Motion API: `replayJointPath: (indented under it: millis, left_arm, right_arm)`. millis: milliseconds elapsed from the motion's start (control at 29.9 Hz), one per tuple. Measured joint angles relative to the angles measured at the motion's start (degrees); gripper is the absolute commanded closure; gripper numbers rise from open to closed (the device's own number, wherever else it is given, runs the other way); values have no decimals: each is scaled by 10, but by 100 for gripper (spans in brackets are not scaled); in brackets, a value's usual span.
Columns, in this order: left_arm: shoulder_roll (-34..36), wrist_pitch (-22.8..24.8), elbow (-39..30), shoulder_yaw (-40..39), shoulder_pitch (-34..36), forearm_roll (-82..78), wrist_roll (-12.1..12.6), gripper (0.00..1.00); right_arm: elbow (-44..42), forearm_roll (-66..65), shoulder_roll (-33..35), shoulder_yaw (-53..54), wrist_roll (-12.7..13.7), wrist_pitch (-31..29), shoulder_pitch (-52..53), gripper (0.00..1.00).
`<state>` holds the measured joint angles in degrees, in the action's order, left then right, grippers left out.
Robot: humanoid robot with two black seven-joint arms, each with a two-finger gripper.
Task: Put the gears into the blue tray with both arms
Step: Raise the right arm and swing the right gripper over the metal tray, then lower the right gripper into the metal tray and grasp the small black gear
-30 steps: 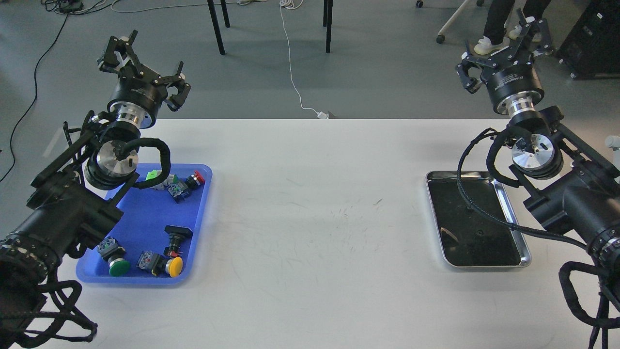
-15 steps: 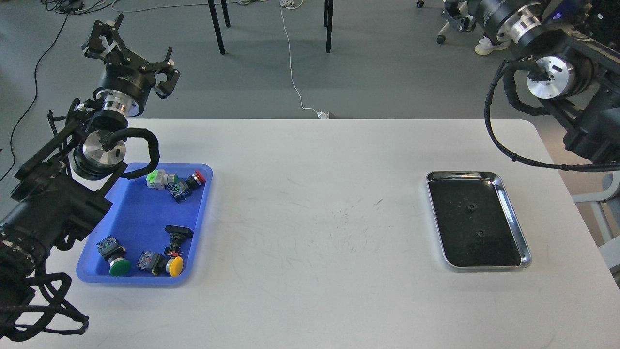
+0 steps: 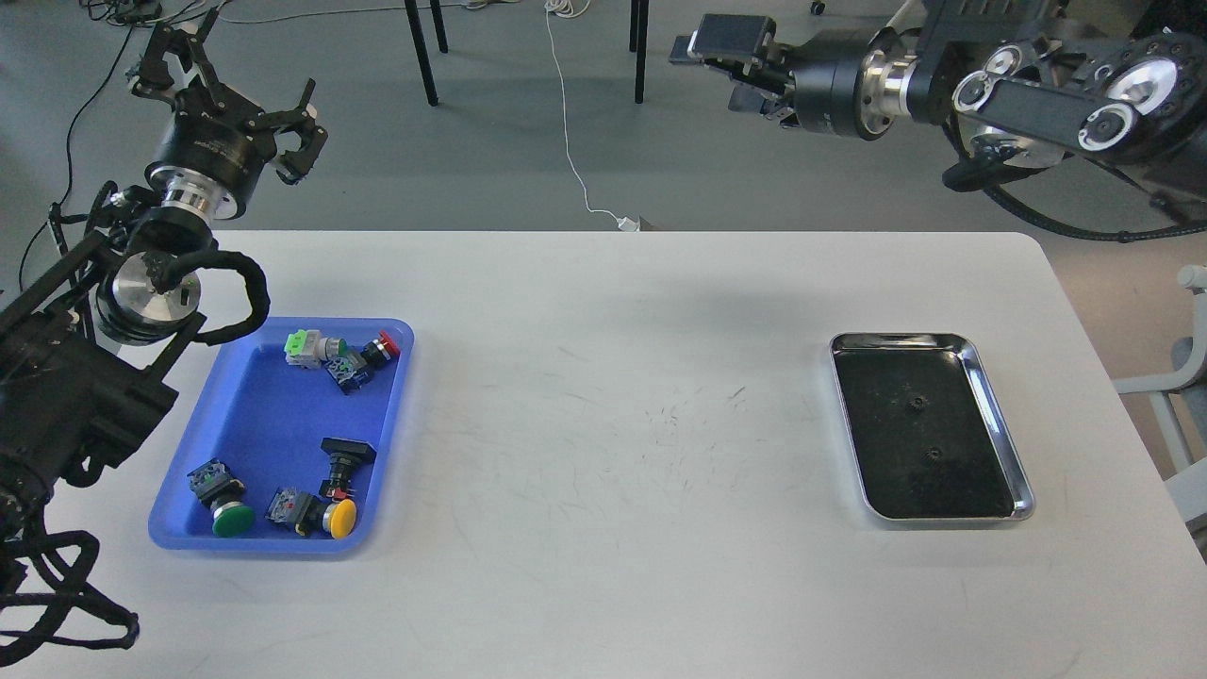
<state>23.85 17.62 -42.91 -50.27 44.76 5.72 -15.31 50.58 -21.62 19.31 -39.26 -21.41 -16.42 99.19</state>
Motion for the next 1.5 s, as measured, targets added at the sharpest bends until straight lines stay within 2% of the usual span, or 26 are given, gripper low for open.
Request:
replayJointPath:
  millis: [201, 401, 568, 802, 1036, 1204, 1505]
  left_arm:
    - [1, 0, 0, 0, -2, 0, 0, 2]
    - [1, 0, -1, 0, -3, 0, 0, 2]
    - [1, 0, -1, 0, -3, 0, 0, 2]
    - [-3, -1, -1, 0, -4, 0, -3, 2]
    - [-4, -4, -1, 1, -5, 0, -3, 2]
    - [-1, -4, -1, 1, -5, 0, -3, 2]
    - [0, -4, 0, 1, -4, -1, -2, 2]
  right_arm:
    - [87, -145, 1, -118, 0, 10, 39, 7]
    - [193, -209, 8, -257, 1, 76, 44, 8]
    - [234, -266, 56, -298, 2, 97, 33, 24]
    - [229, -337, 93, -301, 9, 100, -28, 38]
    - [183, -344, 94, -300, 26, 106, -76, 39]
    - [169, -344, 89, -296, 27, 108, -89, 39]
    - [146, -345, 82, -295, 28, 110, -108, 46]
